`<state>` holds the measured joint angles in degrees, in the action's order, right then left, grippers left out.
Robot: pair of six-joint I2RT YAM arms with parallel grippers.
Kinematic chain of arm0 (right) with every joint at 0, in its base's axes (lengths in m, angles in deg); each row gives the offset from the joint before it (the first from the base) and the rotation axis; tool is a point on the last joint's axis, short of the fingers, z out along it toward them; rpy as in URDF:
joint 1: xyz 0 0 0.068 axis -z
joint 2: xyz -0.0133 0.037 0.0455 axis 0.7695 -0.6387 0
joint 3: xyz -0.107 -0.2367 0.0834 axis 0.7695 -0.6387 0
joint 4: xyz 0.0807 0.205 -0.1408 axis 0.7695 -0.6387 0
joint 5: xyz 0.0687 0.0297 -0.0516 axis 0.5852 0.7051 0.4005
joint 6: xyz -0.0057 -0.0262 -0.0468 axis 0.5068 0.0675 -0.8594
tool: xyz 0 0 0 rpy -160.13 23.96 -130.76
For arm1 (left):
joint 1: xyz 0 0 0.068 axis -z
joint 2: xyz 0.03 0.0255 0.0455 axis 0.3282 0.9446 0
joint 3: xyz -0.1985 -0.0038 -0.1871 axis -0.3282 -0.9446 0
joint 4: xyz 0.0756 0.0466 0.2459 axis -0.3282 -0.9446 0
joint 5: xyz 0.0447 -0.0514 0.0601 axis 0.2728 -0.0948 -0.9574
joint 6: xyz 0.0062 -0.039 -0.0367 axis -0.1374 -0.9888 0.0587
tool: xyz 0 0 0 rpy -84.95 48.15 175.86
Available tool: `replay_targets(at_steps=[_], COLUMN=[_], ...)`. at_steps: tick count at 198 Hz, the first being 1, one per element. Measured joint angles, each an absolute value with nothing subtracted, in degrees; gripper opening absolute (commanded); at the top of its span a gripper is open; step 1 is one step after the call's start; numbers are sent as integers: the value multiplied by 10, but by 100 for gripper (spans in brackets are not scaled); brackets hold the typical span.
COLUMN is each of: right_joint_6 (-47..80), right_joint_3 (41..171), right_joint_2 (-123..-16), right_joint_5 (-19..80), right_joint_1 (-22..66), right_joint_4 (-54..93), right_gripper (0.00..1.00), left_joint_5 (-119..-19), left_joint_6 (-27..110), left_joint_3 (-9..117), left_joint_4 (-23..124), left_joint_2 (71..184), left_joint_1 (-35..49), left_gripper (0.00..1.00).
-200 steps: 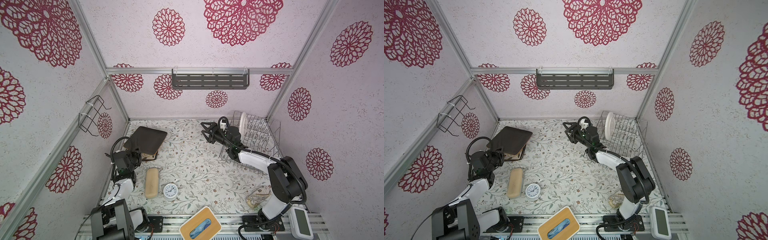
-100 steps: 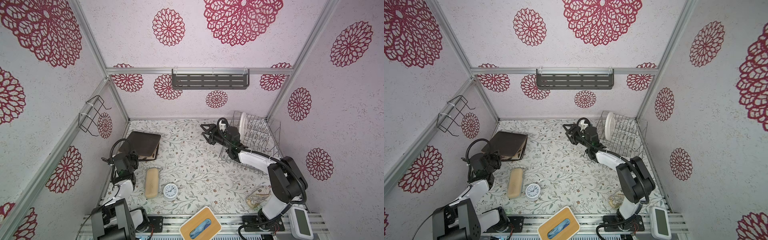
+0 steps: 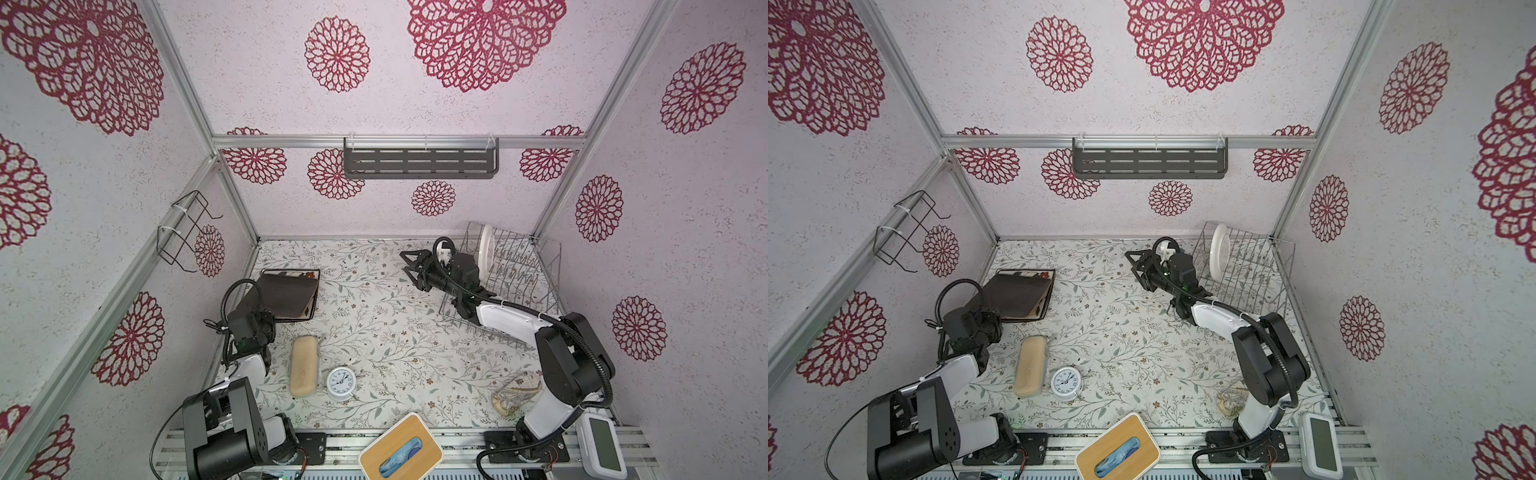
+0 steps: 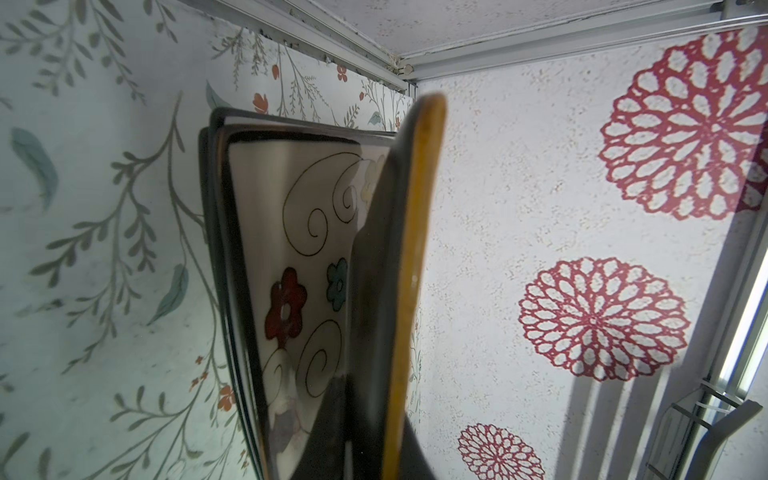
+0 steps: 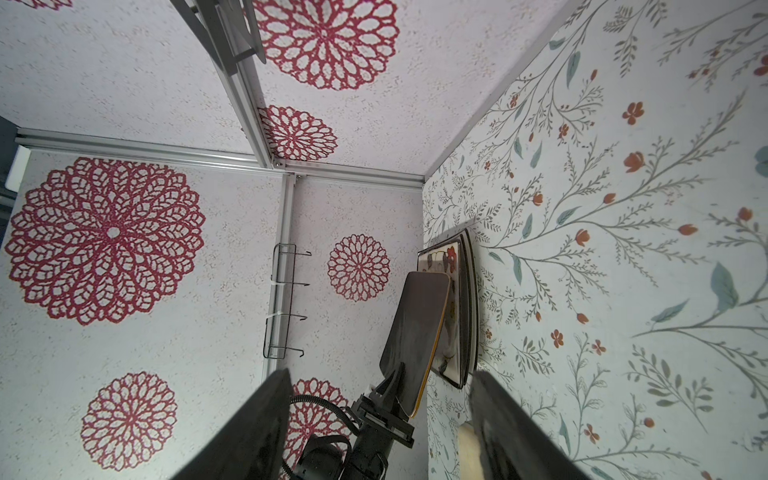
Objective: Unload the plates from the dish rack
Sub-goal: 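Lower the dark plate onto the cream floral plate with the left gripper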
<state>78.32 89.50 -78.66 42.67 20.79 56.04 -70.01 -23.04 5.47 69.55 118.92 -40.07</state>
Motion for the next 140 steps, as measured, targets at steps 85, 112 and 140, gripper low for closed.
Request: replay_targets(at_steps=[85, 112, 140], right_joint_6=[781, 781, 781], right_joint_3=[895, 895, 895], right_joint_2=[-792, -794, -794], right_joint_5=[427, 427, 427], right_joint_1=[208, 208, 208], right_joint_4=[560, 560, 560], right_gripper=[71, 71, 71], left_joint_5=[-702, -703, -703], left_joint_6=[-230, -230, -231], left_joint_3=[55, 55, 55], left_joint_4=[712, 714, 720], left_joint_2=[1214, 1218, 1224], left_joint_1=[-402, -402, -402], left_gripper=[0, 0, 0])
